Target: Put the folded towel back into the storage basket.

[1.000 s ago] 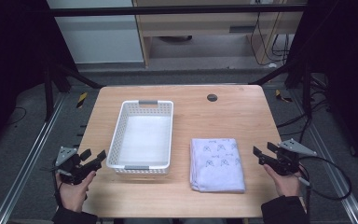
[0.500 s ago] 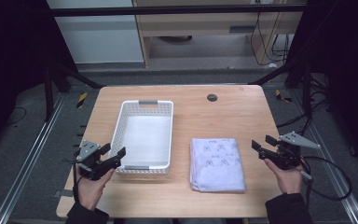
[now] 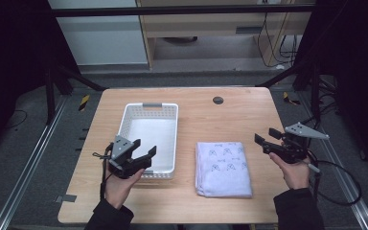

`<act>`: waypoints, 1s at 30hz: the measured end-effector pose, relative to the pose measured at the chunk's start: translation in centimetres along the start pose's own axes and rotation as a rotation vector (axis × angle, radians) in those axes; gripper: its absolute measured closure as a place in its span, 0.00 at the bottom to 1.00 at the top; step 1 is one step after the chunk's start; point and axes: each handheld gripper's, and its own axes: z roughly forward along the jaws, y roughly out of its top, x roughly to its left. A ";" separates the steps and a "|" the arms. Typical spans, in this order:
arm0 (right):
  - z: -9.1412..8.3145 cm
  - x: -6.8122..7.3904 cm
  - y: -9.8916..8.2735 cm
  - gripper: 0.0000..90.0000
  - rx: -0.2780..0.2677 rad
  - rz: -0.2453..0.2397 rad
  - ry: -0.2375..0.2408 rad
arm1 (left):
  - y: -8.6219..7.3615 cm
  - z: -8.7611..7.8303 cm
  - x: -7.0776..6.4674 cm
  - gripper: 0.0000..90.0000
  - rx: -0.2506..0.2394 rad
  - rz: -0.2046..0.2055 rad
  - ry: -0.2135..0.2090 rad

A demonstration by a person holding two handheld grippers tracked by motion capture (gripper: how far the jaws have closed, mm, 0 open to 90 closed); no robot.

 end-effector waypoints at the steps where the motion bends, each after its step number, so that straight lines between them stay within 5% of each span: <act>1: 0.1 0.0 0.0 0.40 0.001 -0.003 0.003 | 0.1 0.3 -0.5 0.39 0.001 0.006 -0.007; 13: 1.8 0.1 0.1 0.42 0.033 -0.017 0.013 | -0.3 3.1 -4.8 0.41 0.042 0.049 -0.084; 30: 3.3 0.5 -0.6 0.40 0.080 -0.047 0.020 | -1.8 5.8 -9.4 0.40 0.129 0.121 -0.112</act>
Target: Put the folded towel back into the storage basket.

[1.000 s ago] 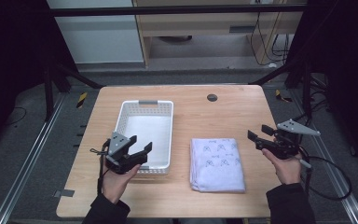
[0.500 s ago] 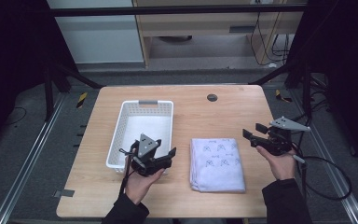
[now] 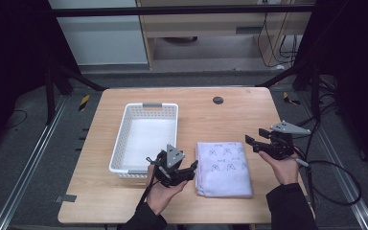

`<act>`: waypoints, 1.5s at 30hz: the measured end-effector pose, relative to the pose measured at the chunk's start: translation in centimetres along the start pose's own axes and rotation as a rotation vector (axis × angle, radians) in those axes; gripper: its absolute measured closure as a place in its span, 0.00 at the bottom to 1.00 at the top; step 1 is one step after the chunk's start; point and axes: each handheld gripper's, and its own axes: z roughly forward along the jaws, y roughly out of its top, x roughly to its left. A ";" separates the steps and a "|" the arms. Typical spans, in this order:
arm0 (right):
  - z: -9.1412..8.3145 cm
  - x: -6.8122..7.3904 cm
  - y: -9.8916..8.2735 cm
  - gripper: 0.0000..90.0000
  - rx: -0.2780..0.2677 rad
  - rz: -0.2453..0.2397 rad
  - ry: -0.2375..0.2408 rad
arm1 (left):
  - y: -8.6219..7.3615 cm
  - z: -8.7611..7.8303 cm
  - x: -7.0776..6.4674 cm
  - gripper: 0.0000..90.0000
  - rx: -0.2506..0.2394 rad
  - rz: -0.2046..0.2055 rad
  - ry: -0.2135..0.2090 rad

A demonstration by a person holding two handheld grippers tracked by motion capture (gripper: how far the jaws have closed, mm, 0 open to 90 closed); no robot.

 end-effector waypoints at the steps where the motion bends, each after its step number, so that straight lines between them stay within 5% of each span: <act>1: 0.0 0.0 -0.1 0.40 0.003 -0.003 0.002 | -0.1 0.2 -0.2 0.40 0.006 -0.002 -0.001; 14: 0.9 -0.9 -2.0 0.38 0.049 0.032 0.012 | -1.8 2.1 -2.3 0.36 0.069 0.019 -0.021; 25: 2.1 -0.7 -3.2 0.35 0.085 0.041 0.032 | -3.5 3.1 -2.6 0.35 0.122 0.007 -0.023; 45: 3.4 0.1 -4.5 0.32 0.137 0.005 0.038 | -5.0 3.9 -3.6 0.36 0.158 0.010 -0.016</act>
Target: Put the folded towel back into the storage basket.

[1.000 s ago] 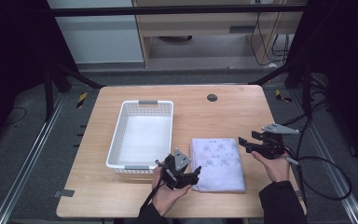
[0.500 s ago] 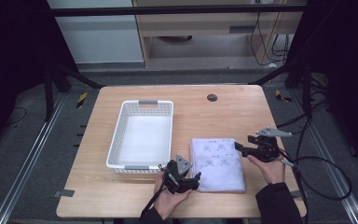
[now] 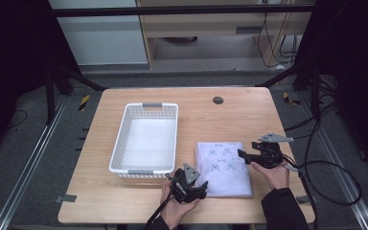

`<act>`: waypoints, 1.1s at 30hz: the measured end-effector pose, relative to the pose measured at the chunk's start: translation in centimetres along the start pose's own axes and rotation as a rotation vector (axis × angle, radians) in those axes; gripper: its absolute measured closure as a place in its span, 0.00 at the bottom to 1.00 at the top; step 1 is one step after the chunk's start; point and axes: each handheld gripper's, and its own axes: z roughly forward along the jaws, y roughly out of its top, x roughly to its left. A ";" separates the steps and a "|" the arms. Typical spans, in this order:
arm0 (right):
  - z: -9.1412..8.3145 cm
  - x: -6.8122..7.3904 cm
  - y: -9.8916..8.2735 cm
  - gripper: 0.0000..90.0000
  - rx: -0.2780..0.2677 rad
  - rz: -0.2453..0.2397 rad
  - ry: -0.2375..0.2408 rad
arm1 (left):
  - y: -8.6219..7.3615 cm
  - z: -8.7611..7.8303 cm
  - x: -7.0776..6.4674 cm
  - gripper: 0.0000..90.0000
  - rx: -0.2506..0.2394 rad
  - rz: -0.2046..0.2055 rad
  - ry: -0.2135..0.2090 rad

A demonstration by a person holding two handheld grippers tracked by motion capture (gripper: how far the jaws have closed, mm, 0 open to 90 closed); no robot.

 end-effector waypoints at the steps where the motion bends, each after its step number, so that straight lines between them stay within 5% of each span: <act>1: 0.0 0.0 0.0 0.32 0.000 0.000 0.000 | 0.0 0.0 0.0 0.36 0.000 0.000 0.000; 12: 1.5 -0.1 -0.9 0.34 0.041 0.019 -0.003 | -0.3 0.8 0.3 0.36 0.005 -0.053 -0.018; 33: 3.7 -0.1 -2.2 0.37 0.120 0.034 0.008 | -0.3 1.9 0.1 0.37 0.034 -0.082 -0.027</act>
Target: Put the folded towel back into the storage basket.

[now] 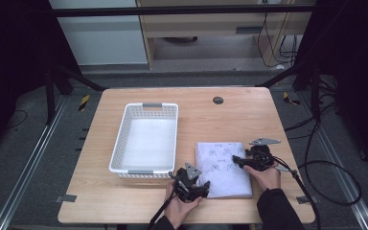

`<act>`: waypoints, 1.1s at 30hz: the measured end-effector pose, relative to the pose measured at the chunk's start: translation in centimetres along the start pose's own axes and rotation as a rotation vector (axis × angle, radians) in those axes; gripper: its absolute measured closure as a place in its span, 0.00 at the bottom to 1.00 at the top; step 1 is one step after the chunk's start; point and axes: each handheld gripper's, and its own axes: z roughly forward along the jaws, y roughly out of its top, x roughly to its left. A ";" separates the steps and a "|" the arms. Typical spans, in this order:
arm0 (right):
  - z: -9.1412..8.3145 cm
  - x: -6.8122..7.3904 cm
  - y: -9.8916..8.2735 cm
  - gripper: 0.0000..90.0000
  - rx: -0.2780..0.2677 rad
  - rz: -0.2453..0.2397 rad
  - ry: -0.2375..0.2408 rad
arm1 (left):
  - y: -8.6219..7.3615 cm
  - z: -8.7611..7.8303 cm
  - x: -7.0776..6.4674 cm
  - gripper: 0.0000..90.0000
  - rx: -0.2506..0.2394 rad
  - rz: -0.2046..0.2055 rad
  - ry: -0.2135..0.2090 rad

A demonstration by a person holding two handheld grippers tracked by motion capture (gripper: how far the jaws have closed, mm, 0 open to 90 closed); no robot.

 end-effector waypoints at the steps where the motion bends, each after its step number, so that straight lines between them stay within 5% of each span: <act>1: 0.0 0.0 0.0 0.37 0.000 0.000 0.000 | 0.0 0.0 0.0 0.38 0.000 0.000 0.000; 11: 0.4 -0.2 -0.2 0.40 0.016 0.038 0.019 | 0.1 0.1 -0.1 0.51 0.008 -0.033 -0.041; 19: 0.3 0.0 -0.2 0.54 0.022 0.047 0.053 | 0.3 0.1 0.1 0.60 0.029 -0.062 -0.077; 26: 0.3 0.1 -0.2 0.64 0.025 0.068 0.078 | 0.1 0.2 -0.3 0.77 -0.001 -0.058 -0.083; 33: 0.1 0.2 -0.2 0.76 0.017 0.072 0.082 | 0.0 0.1 -0.2 0.83 -0.031 -0.067 -0.083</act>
